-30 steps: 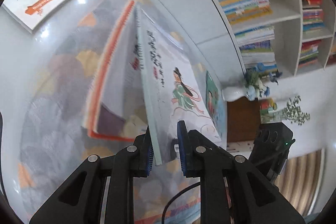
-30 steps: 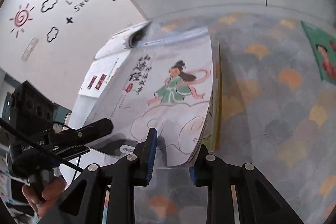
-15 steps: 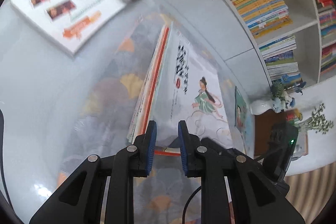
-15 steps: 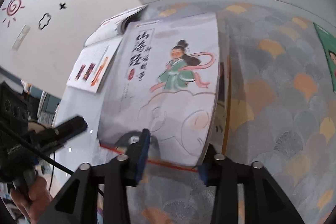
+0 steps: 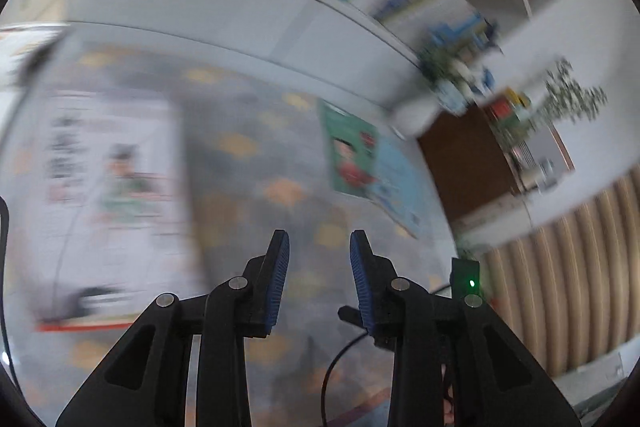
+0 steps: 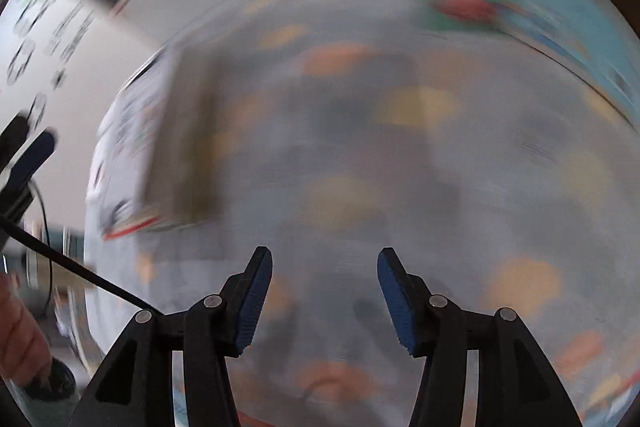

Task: Organize books
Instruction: 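Move the left gripper to the light blue book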

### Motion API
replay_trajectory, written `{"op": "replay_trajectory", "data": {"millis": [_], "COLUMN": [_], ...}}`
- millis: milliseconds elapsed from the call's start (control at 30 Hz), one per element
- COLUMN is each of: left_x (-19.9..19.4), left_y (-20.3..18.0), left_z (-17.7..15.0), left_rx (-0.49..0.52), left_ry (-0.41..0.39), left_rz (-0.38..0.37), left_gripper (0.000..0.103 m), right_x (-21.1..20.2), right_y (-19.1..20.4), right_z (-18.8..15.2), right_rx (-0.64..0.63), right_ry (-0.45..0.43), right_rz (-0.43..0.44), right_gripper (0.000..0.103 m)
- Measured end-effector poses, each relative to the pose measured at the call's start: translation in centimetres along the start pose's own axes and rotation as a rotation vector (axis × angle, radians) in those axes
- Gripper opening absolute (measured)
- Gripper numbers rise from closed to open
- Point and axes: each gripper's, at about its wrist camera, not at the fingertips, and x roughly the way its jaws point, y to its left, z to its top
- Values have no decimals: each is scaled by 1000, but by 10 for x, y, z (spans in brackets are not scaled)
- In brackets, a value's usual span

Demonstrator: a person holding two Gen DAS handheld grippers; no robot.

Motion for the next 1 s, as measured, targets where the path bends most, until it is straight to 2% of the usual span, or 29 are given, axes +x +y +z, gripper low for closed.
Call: {"op": "replay_trajectory", "data": {"millis": [133, 200, 300, 400, 500, 600, 667, 767, 833, 900, 1000], "left_x": [69, 102, 148, 195, 237, 272, 292, 308, 317, 327, 333], "left_y": [-56, -81, -105, -119, -131, -133, -134, -126, -115, -105, -104], "left_z": [14, 19, 31, 45, 55, 64, 69, 81, 89, 93, 90], "left_rx": [54, 86, 94, 96, 131, 113, 109, 80, 28, -16, -15], "left_ry": [93, 129, 187, 208, 210, 221, 228, 202, 202, 226, 245], "left_rz": [-64, -79, -90, -56, 68, 109, 140, 212, 212, 190, 139], "left_gripper": [29, 29, 29, 29, 29, 29, 29, 29, 29, 29, 29], "right_x": [-34, -49, -69, -78, -78, -65, -57, -57, -55, -53, -47], "right_y": [-101, -138, -187, -220, -243, -257, -255, -254, -253, -256, -245], "right_z": [8, 12, 24, 44, 64, 91, 104, 121, 132, 141, 153], "right_rx": [200, 268, 304, 324, 350, 338, 331, 304, 284, 280, 216], "right_ry": [-53, -70, -101, -122, -140, -125, -108, -158, -176, -182, -192], "right_rz": [-51, -56, -53, -59, -27, 16, 19, 13, -28, -27, -47], "right_gripper": [53, 53, 54, 55, 55, 61, 61, 61, 61, 63, 64]}}
